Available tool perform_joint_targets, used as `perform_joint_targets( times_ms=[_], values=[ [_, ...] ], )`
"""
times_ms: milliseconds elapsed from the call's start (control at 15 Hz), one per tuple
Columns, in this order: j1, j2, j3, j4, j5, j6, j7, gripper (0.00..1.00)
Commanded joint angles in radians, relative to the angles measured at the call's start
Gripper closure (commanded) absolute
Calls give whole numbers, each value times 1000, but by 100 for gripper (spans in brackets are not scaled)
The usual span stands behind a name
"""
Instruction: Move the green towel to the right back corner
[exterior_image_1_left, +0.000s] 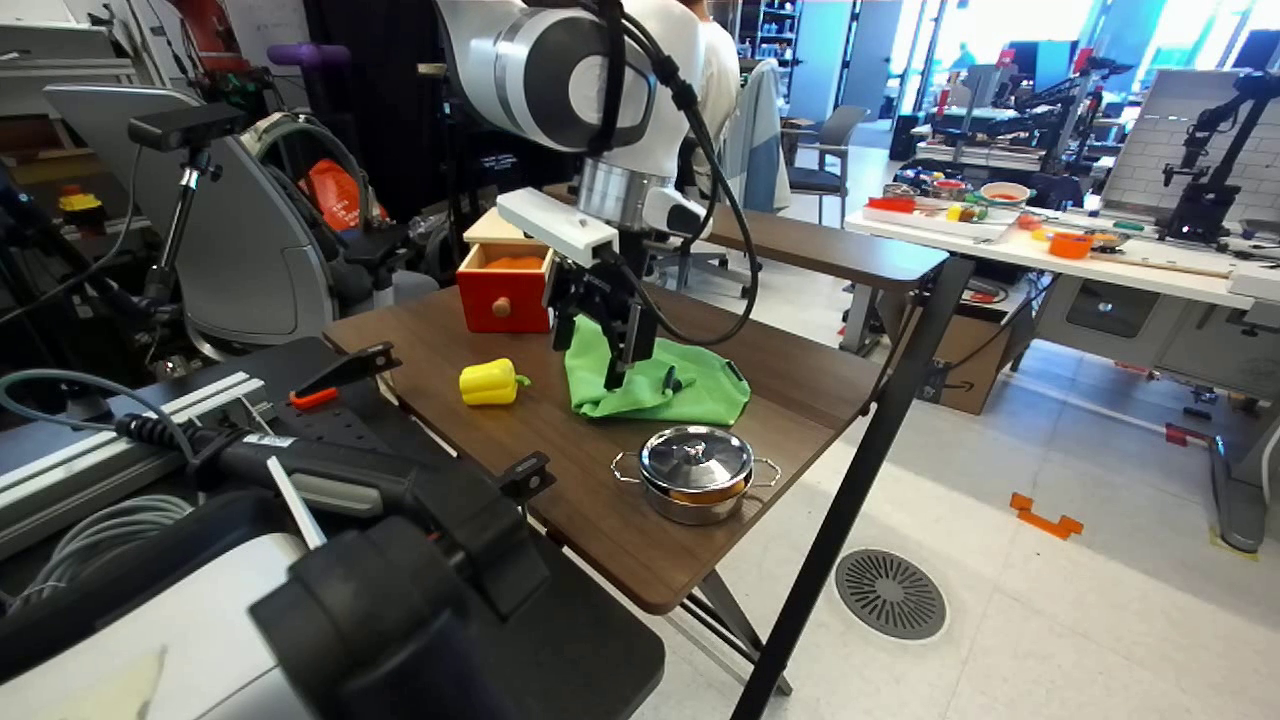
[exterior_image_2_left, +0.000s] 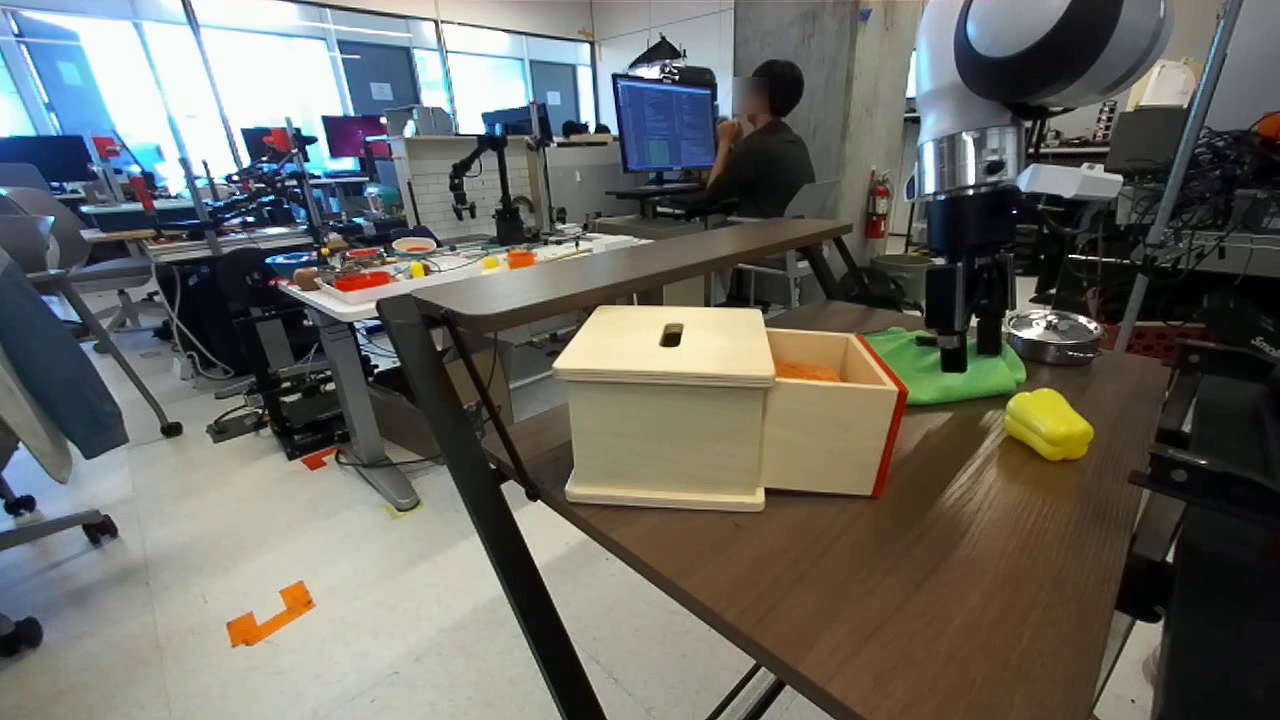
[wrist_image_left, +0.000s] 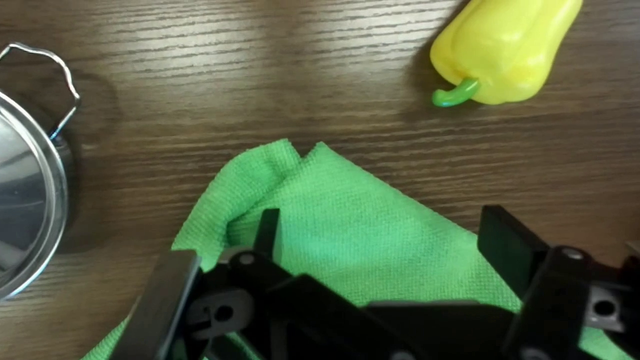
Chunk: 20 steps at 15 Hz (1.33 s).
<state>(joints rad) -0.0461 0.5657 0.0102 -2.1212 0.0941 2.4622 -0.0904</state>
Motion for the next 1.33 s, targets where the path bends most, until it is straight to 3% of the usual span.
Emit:
perform_joint_targets(
  times_ms=[0, 600, 1267],
  values=[
    [-16, 38, 14, 30, 0, -5, -19, 0],
    [-23, 175, -11, 163, -16, 4, -5, 0],
    [-101, 260, -29, 334, 8, -16, 18, 0]
  ],
)
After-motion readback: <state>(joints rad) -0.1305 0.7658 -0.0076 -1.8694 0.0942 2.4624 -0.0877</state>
